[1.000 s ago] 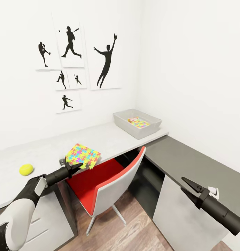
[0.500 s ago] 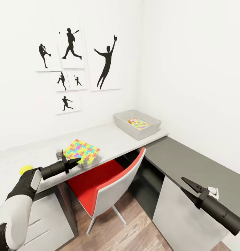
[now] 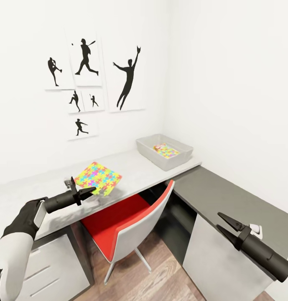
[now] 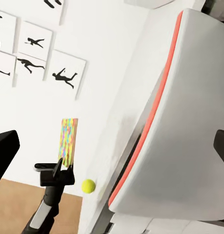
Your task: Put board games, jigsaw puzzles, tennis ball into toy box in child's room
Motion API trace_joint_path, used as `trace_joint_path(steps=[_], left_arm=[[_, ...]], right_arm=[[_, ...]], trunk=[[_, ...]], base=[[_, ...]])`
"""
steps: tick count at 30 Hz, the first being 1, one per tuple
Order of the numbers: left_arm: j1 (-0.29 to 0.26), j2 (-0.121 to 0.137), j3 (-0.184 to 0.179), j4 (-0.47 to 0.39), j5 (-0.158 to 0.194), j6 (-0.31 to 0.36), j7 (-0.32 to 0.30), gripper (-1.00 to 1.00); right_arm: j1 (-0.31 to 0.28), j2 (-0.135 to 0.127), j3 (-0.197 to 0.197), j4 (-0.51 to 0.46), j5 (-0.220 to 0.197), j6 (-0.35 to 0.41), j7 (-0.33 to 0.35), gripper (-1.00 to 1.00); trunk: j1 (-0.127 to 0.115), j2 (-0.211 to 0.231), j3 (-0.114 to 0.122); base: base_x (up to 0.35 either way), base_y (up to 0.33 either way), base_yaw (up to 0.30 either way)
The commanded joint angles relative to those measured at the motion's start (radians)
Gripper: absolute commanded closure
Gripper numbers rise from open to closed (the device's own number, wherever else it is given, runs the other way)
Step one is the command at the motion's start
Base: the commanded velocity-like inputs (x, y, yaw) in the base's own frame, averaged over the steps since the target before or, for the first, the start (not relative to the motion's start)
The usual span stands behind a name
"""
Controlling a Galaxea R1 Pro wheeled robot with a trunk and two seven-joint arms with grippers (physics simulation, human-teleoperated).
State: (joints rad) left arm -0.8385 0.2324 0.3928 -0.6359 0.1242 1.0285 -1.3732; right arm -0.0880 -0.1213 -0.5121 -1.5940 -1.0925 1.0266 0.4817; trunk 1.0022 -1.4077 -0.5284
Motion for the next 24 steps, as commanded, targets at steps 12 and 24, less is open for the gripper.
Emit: trace_joint_path(steps=[12,24], left_arm=[[-0.001,0.053,-0.141,-0.074,-0.002,0.009,-0.135,1.00],[-0.001,0.067,-0.146,-0.077,-0.002,0.009,-0.148,1.00]], right_arm=[[0.001,0.014,0.000,0.002,0.008,0.003,0.012,-1.00],[0.000,0.019,0.000,0.002,0.008,0.003,0.012,-1.00]], trunk=[[-0.046,0.084,0.037],[-0.050,0.091,0.040]], base=[[-0.088,0.000,0.000],[-0.003,0.000,0.000]])
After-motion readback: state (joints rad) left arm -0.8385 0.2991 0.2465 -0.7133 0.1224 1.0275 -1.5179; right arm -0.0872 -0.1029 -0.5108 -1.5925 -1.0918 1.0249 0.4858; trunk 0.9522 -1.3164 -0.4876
